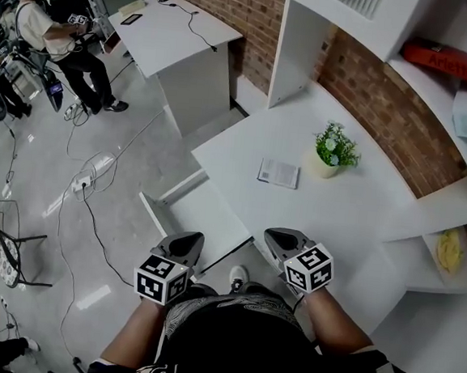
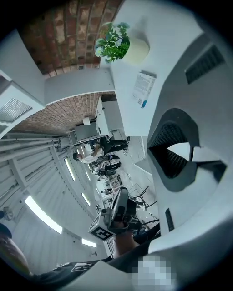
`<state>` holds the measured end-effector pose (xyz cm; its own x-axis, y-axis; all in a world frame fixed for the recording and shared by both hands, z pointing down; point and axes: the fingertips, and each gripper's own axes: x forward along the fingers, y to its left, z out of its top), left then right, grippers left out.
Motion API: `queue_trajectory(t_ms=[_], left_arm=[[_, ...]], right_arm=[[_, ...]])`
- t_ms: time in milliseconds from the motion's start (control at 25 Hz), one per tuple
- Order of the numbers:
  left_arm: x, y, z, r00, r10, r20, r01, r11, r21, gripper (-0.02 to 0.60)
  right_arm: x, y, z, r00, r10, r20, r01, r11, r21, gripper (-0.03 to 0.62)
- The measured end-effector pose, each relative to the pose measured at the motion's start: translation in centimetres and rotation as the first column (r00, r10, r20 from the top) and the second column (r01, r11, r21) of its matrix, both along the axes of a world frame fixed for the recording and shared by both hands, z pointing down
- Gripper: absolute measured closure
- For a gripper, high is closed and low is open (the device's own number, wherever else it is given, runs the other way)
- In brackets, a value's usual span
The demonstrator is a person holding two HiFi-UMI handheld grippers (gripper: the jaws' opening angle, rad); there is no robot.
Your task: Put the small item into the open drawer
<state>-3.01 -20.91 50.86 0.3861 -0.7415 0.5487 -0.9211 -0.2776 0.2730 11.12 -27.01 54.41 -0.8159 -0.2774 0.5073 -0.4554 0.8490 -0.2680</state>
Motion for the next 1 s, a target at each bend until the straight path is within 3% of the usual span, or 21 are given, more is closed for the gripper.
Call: queue_trajectory(t_ms=[240,400,560,720,920,1000], left_arm=[[0.2,-1.4,0.3,1.0,-0.014,0.009,0.014,1.0,-0.008,0.565],[-0.3,-1.3,1.0,0.999,-0.032,0.012,0.032,0.999,-0.031,0.565],[-1.2,-1.2,1.1,0.998,-0.053,0.017,0.053,0.998,-0.037,0.565],[-2.6,-1.2,1.6,0.996,-0.083,0.032,0.085,0.995,-0.048,0.565],[-3.3,-0.5,2.6,0.993,-0.118,0.028,0.12,0.989,-0.089,0.565],[-3.6,-0.3,2.9,0.991,-0.13,0.028,0.133,0.986,-0.098,0.565]], right_arm=[[1.3,-4.4,0.3,0.999,0.013,-0.037,-0.012,0.999,0.047,0.59],[2.7,-8.2,1.3,0.99,0.033,-0.139,-0.018,0.994,0.105,0.59],[2.6,-11.7,2.7,0.97,0.0,-0.243,0.042,0.985,0.167,0.587],[1.7,-15.4,5.0,0.928,-0.048,-0.369,0.134,0.968,0.213,0.545],[0.5,-17.4,8.9,0.858,-0.152,-0.491,0.26,0.952,0.161,0.475],[-0.2,-18.1,10.3,0.817,-0.203,-0.539,0.331,0.931,0.151,0.451]])
